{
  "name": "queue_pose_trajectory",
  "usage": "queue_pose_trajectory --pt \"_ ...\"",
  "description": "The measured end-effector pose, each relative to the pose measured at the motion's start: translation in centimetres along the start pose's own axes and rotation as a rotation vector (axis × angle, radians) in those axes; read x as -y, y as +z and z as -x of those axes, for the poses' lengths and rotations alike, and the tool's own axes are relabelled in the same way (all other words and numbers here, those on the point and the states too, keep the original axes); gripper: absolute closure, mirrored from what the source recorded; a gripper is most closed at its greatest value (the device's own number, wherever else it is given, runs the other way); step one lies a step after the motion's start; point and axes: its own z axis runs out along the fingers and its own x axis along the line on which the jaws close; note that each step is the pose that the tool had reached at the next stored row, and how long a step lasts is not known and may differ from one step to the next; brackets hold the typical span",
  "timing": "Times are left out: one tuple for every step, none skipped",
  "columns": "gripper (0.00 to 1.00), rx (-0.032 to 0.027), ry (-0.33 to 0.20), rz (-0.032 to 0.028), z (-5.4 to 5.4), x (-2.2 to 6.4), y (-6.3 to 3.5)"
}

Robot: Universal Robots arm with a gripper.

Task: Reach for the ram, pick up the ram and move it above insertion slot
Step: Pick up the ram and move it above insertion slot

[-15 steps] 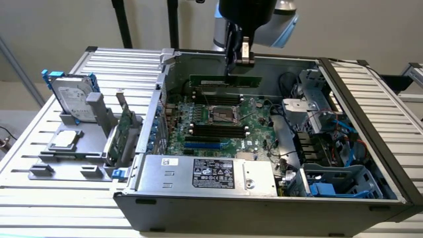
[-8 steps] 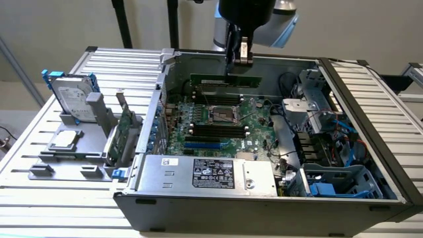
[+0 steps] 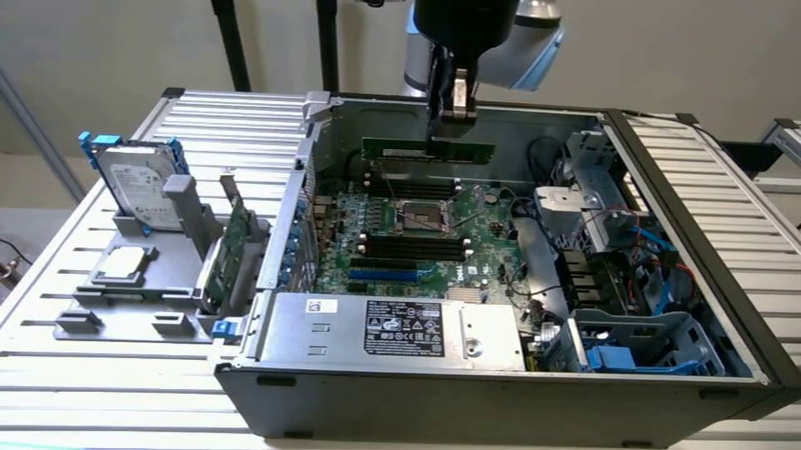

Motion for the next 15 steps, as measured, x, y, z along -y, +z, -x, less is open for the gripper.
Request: queue_pose_trajectory --pt "0.87 -0.0008 0.002 -0.0023 0.1 0.00 0.07" --pt "0.87 -0.0013 0.003 -0.0046 0.1 0.00 0.14" --pt "0.87 -0.0015 0.005 -0.0070 0.2 0.01 0.21" --pt "0.87 -0.0017 0.008 -0.0090 0.3 0.01 0.27" --pt "0.87 -0.0017 0.010 -0.0108 0.3 0.01 0.34" --pt "0.87 -0.0016 0.013 -0.0123 0.4 0.01 0.40" --pt "0.87 -0.0015 0.016 -0.0134 0.5 0.01 0.46" --pt "0.87 -0.0015 0.020 -0.0142 0.5 0.00 0.51" --pt "0.87 -0.0014 0.023 -0.0147 0.6 -0.02 0.56" --pt "0.87 -0.0014 0.025 -0.0151 0.7 -0.03 0.61" --pt "0.87 -0.0014 0.027 -0.0155 0.7 -0.05 0.65" --pt "0.87 -0.0014 0.029 -0.0159 0.8 -0.08 0.70" --pt "0.87 -0.0013 0.031 -0.0161 0.9 -0.09 0.73" --pt "0.87 -0.0013 0.033 -0.0163 1.0 -0.10 0.76" --pt "0.87 -0.0014 0.034 -0.0164 1.1 -0.10 0.77"
